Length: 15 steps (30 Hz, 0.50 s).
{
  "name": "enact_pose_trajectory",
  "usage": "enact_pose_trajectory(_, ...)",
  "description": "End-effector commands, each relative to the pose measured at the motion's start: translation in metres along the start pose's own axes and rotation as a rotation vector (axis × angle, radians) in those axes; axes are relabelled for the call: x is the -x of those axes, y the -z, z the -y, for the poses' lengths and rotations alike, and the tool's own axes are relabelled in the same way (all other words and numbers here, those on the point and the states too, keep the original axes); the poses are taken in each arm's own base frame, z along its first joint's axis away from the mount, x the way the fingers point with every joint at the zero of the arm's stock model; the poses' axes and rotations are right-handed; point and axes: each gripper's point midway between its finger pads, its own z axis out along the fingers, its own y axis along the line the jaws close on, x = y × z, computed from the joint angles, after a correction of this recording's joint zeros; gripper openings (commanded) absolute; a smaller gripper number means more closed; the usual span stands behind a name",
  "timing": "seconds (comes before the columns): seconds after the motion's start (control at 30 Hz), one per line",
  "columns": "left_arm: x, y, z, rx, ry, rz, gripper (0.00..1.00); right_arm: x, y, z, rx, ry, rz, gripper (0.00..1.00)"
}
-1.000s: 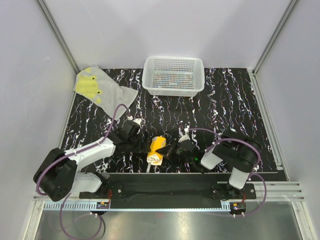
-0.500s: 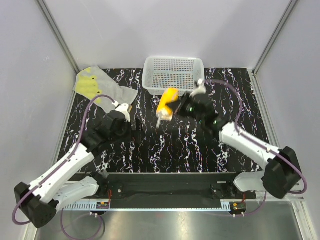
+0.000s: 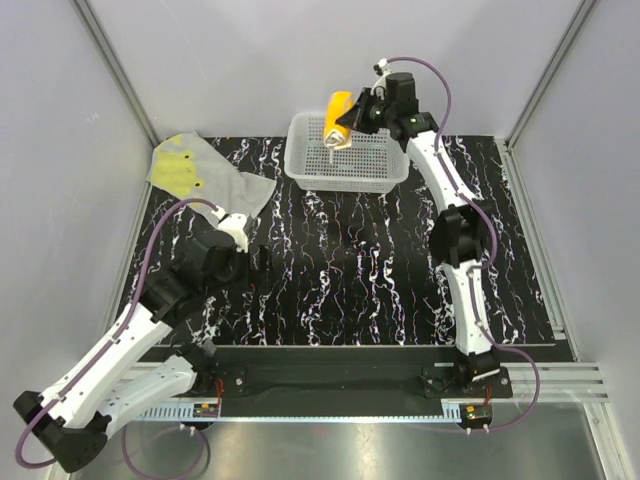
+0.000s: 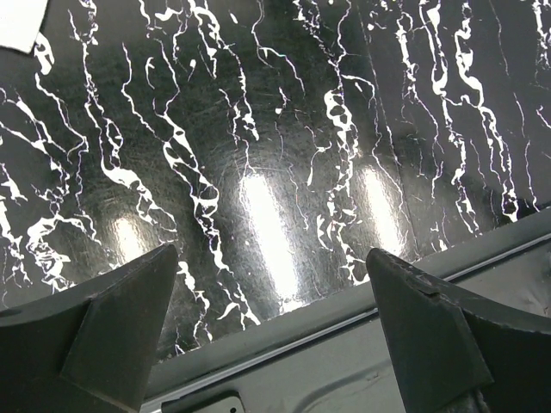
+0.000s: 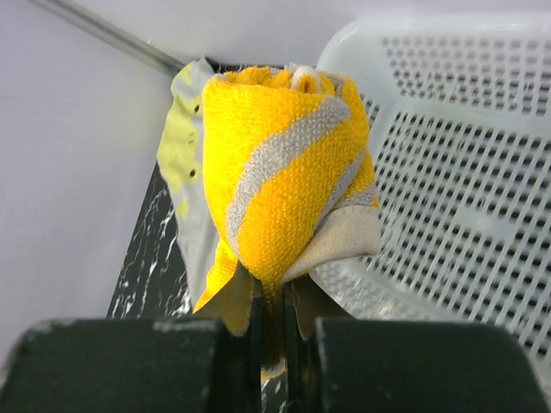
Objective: Roll the towels
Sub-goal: Place the rolled towel into the container
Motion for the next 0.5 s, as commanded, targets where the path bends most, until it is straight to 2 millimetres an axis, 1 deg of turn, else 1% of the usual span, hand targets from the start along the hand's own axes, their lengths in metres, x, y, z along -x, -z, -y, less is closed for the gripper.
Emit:
enact_pose_trajectory(0.0, 0.007, -0.003, 0.004, -0.036, -0.035, 0.033, 0.99, 0.003, -0.012, 0.02, 0.083, -0.038, -0.072, 0.0)
enact_pose_trajectory(0.03, 0.007, -0.004, 0.004, -0.038, -0.038, 0.034, 0.99, -0.012, -0.03, 0.045, 0.079, -0.08, -0.094, 0.0)
enact_pose_trajectory(0.07, 0.007, -0.006, 0.003, -0.037, -0.037, 0.036, 0.99, -0.009, -0.033, 0.052, 0.108, -0.101, -0.086, 0.0)
enact_pose_trajectory(0.1, 0.006, -0.007, 0.003, -0.036, -0.035, 0.034, 0.99, -0.011, -0.043, 0.063, 0.118, -0.132, -0.065, 0.0)
enact_pose_trajectory(0.13, 0.006, -0.008, 0.002, -0.036, -0.029, 0.037, 0.99, -0.012, -0.048, 0.071, 0.116, -0.147, -0.056, 0.0)
enact_pose_trajectory(0.17, 0.005, -0.009, 0.003, -0.041, -0.026, 0.035, 0.99, -0.017, -0.053, 0.076, 0.123, -0.15, -0.053, 0.0)
enact_pose_trajectory(0.2, 0.005, -0.01, 0.003, -0.042, -0.026, 0.033, 0.99, -0.016, -0.058, 0.079, 0.13, -0.156, -0.041, 0.0)
enact_pose_trajectory(0.23, 0.004, -0.01, 0.002, -0.04, -0.026, 0.031, 0.99, -0.029, -0.067, 0.088, 0.135, -0.177, -0.063, 0.0)
enact_pose_trajectory(0.27, 0.005, -0.011, 0.002, -0.042, -0.025, 0.036, 0.99, -0.036, -0.073, 0.091, 0.14, -0.193, -0.072, 0.0)
enact_pose_trajectory(0.3, 0.006, -0.01, 0.003, -0.044, -0.024, 0.039, 0.99, -0.037, -0.077, 0.088, 0.147, -0.204, -0.07, 0.0)
enact_pose_trajectory(0.33, 0.005, -0.011, 0.003, -0.045, -0.024, 0.037, 0.99, -0.051, -0.085, 0.096, 0.145, -0.218, -0.089, 0.0)
enact_pose_trajectory(0.37, 0.005, -0.011, 0.003, -0.046, -0.022, 0.039, 0.99, -0.056, -0.089, 0.097, 0.146, -0.222, -0.094, 0.0)
enact_pose_trajectory(0.4, 0.005, -0.012, 0.002, -0.043, -0.021, 0.038, 0.99, -0.065, -0.095, 0.093, 0.154, -0.223, -0.105, 0.01)
enact_pose_trajectory(0.43, 0.006, -0.012, 0.001, -0.04, -0.019, 0.037, 0.99, -0.074, -0.099, 0.096, 0.154, -0.233, -0.119, 0.01)
enact_pose_trajectory(0.47, 0.005, -0.013, 0.0, -0.037, -0.017, 0.035, 0.99, -0.078, -0.102, 0.095, 0.16, -0.236, -0.122, 0.03)
